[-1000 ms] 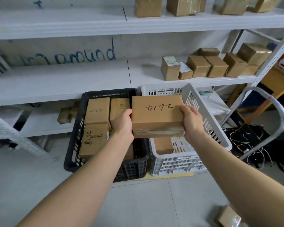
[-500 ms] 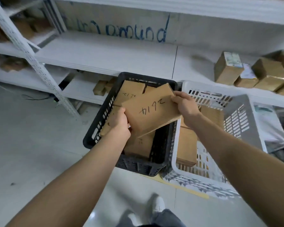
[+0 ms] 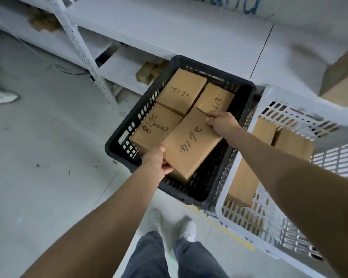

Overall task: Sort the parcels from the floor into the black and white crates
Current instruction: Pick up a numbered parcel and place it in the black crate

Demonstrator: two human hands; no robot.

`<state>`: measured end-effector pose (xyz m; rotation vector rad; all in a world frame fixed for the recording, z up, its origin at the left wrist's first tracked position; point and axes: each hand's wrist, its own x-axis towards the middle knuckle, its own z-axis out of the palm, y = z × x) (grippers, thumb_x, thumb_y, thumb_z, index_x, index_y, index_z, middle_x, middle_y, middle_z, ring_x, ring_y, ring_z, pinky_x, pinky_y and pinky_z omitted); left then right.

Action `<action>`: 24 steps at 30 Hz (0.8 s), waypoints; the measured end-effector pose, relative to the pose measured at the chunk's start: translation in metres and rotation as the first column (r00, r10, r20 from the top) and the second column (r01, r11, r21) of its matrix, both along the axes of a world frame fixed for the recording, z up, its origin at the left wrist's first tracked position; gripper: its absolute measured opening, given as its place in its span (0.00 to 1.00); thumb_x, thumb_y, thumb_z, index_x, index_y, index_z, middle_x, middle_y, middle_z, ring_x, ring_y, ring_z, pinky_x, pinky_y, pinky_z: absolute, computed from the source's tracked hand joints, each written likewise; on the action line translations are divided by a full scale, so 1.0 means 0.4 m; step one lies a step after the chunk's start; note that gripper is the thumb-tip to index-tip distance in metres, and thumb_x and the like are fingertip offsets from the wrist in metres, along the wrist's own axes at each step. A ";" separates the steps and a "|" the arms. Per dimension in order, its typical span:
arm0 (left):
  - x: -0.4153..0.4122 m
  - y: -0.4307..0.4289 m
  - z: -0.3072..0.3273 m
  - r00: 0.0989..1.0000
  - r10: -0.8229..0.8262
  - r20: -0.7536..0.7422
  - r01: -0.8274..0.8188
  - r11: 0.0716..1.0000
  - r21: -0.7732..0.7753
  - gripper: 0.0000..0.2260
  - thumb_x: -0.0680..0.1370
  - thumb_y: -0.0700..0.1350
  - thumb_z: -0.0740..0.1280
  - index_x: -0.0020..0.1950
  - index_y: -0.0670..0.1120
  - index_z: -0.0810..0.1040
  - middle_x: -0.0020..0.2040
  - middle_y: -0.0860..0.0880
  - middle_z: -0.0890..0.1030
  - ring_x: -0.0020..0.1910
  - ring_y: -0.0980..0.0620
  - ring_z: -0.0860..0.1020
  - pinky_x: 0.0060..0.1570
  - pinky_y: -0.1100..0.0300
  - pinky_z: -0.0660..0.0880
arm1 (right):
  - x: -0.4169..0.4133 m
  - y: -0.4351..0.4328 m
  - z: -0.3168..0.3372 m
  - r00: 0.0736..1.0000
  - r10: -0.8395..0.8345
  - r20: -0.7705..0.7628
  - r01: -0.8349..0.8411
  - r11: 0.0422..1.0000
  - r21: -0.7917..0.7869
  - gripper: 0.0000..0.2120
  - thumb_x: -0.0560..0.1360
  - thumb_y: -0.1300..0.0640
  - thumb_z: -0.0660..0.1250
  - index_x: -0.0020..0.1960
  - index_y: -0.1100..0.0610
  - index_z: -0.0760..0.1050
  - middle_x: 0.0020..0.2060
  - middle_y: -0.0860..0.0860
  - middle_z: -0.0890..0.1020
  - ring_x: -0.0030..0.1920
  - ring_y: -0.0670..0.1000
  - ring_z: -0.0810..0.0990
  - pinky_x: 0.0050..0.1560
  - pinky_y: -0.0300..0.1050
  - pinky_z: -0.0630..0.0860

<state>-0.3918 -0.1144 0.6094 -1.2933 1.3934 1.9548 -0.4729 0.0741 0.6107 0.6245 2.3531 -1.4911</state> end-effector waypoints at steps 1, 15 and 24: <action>0.000 0.001 -0.012 1.000 -0.006 0.023 0.006 1.000 0.003 0.14 0.79 0.38 0.61 0.64 0.39 0.70 0.57 0.38 0.76 0.56 0.41 0.76 0.55 0.42 0.75 | -0.006 -0.004 -0.014 1.000 0.016 0.022 -0.017 1.000 0.013 0.14 0.77 0.55 0.64 0.63 0.49 0.77 0.50 0.47 0.73 0.44 0.45 0.73 0.44 0.36 0.70; -0.052 0.015 -0.102 0.995 0.046 0.093 -0.052 0.997 0.065 0.12 0.79 0.39 0.61 0.62 0.39 0.71 0.58 0.37 0.76 0.58 0.39 0.75 0.56 0.43 0.74 | -0.037 -0.037 -0.156 0.986 0.077 0.151 -0.085 0.995 0.048 0.25 0.78 0.57 0.60 0.74 0.45 0.62 0.70 0.52 0.57 0.69 0.58 0.60 0.68 0.51 0.64; -0.074 0.012 -0.037 0.988 -0.044 0.147 0.043 0.999 0.007 0.12 0.78 0.41 0.64 0.59 0.37 0.70 0.51 0.37 0.75 0.56 0.39 0.75 0.59 0.43 0.73 | -0.012 -0.023 -0.104 1.000 0.000 0.031 0.002 0.998 -0.064 0.20 0.77 0.51 0.63 0.69 0.52 0.69 0.56 0.51 0.74 0.48 0.46 0.73 0.46 0.37 0.69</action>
